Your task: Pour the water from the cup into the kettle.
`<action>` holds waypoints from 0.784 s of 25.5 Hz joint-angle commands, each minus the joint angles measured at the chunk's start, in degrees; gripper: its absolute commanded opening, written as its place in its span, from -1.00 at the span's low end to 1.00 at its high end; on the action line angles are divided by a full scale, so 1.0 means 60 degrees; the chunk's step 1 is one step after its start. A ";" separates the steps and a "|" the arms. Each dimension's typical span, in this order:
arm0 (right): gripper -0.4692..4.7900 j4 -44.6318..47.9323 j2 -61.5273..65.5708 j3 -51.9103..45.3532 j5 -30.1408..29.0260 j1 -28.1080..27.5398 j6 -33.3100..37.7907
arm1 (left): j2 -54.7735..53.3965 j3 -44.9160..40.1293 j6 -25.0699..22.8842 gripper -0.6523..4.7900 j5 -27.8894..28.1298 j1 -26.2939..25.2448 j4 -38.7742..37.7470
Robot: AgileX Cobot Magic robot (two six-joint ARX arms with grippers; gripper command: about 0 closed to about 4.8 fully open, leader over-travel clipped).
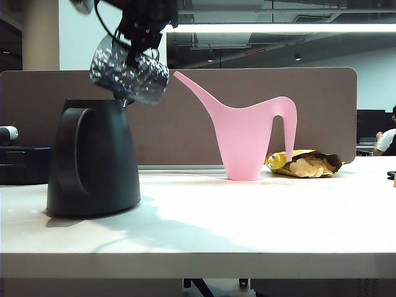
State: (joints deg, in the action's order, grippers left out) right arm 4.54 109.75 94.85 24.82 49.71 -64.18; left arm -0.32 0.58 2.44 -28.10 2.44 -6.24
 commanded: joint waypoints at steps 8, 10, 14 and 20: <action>-0.85 0.1002 0.0127 0.0069 0.0350 0.0080 -0.1326 | -0.0007 0.0022 0.0025 -0.78 -0.0036 0.0004 0.0007; -0.85 0.1002 0.0127 0.0069 0.0342 0.0080 -0.1402 | -0.0007 0.0022 0.0025 -0.78 -0.0036 0.0004 -0.0044; -0.85 0.1016 0.0131 0.0069 0.0331 0.0109 -0.2058 | -0.0007 0.0022 0.0025 -0.78 -0.0036 0.0004 -0.0251; -0.85 0.1002 0.0386 0.0612 0.0273 0.0142 -0.2131 | -0.0007 0.0022 0.0022 -0.78 -0.0033 0.0004 -0.0324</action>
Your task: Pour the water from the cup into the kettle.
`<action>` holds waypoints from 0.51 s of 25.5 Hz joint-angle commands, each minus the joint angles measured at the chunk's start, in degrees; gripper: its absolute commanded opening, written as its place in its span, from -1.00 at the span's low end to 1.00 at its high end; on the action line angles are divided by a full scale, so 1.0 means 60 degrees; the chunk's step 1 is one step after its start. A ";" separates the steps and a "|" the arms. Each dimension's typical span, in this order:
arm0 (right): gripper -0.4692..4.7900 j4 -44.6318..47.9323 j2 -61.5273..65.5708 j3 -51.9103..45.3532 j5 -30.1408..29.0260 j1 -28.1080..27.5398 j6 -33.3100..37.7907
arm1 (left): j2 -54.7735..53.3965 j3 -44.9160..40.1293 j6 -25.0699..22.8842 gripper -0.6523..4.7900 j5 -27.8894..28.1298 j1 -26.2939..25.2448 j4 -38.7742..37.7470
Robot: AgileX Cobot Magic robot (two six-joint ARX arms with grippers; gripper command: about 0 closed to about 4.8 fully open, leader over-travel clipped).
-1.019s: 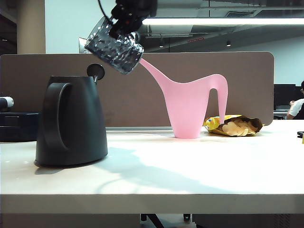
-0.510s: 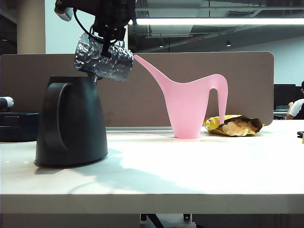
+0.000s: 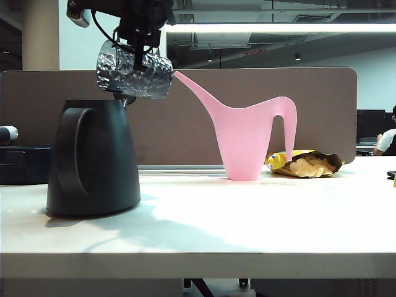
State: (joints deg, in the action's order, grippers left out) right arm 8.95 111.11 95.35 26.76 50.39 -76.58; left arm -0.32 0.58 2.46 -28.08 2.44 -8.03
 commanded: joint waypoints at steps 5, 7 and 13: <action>-0.85 -0.0375 0.0543 0.1497 -0.0004 0.0164 -0.0062 | -0.0007 0.0022 0.0022 -0.78 -0.0040 0.0004 -0.0029; -0.85 -0.0608 0.0619 0.1647 -0.0015 0.0229 -0.0069 | -0.0007 0.0022 0.0022 -0.78 -0.0040 0.0004 -0.0029; -0.85 -0.1118 0.0619 0.1639 -0.0153 0.0229 -0.0277 | -0.0007 0.0022 0.0022 -0.78 -0.0040 0.0000 -0.0029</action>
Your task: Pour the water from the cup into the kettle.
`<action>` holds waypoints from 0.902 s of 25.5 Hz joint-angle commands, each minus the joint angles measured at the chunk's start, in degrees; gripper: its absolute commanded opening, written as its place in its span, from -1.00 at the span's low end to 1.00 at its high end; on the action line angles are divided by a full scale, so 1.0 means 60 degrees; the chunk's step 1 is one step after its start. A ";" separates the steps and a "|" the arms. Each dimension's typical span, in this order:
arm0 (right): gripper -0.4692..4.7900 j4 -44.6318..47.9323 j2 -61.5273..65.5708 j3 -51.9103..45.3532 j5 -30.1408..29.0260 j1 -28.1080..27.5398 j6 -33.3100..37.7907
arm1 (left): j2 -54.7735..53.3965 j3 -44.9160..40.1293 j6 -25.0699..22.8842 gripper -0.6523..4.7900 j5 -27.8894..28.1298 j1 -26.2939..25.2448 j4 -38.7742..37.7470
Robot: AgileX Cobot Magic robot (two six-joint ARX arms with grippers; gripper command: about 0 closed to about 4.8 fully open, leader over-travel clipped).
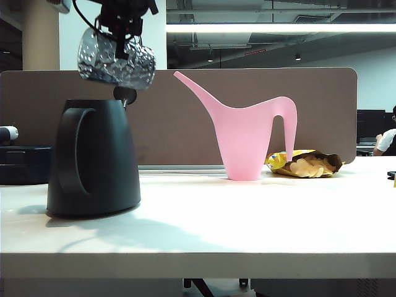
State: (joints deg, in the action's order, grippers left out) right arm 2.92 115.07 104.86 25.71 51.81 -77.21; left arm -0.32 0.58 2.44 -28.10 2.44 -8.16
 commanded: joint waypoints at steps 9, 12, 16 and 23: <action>-0.85 -0.0204 0.0029 0.0055 0.0273 0.0004 -0.0433 | -0.0007 0.0022 0.0025 -0.78 -0.0036 0.0004 -0.0007; -0.85 -0.0233 0.0084 0.0055 0.0430 0.0022 -0.0710 | -0.0007 0.0022 0.0025 -0.78 -0.0036 0.0004 -0.0007; -0.85 -0.0230 0.0182 0.0055 0.0488 0.0073 -0.0710 | -0.0007 0.0022 0.0022 -0.78 -0.0033 0.0004 -0.0007; -0.85 -0.0215 0.0302 0.0058 0.0565 0.0098 -0.0994 | -0.0007 0.0022 0.0022 -0.78 -0.0036 0.0004 -0.0011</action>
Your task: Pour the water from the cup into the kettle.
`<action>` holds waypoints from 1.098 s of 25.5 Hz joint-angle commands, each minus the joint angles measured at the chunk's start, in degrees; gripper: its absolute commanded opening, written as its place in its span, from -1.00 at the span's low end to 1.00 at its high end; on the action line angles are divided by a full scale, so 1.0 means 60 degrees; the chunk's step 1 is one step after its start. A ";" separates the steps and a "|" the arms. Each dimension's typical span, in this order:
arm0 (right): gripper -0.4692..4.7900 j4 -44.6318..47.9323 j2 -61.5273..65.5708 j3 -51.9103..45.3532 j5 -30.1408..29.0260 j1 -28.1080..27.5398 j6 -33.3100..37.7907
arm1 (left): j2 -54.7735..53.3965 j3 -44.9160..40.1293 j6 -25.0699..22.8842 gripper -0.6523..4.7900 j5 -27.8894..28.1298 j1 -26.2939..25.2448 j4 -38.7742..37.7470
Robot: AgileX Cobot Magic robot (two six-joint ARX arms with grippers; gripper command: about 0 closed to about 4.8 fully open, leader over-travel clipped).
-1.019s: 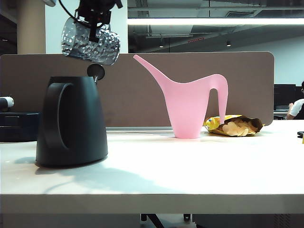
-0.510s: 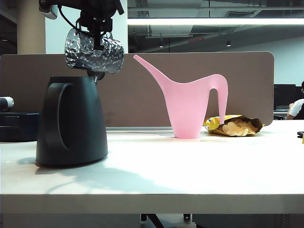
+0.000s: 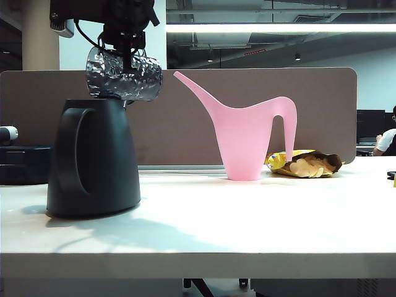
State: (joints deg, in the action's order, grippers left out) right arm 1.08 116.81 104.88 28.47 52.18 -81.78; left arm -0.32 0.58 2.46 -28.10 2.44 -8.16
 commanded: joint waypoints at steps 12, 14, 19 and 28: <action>-0.85 0.0171 0.0007 0.0055 0.0492 0.0073 -0.0419 | -0.0007 0.0022 0.0018 -0.78 -0.0036 0.0004 -0.0007; -0.85 0.0171 0.0007 0.0055 0.0492 0.0076 -0.0419 | -0.0007 0.0022 0.0018 -0.78 -0.0036 0.0004 -0.0007; -0.85 0.0226 0.0000 0.0080 0.0681 0.0087 -0.0415 | -0.0007 0.0022 0.0018 -0.78 -0.0036 0.0000 -0.0007; -0.85 0.0492 -0.0004 0.0080 0.0841 0.0237 -0.0372 | -0.0007 0.0022 0.0015 -0.78 -0.0033 0.0004 -0.0007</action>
State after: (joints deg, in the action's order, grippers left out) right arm 1.89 117.01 104.88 32.97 53.28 -84.05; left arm -0.32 0.58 2.44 -28.08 2.44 -8.19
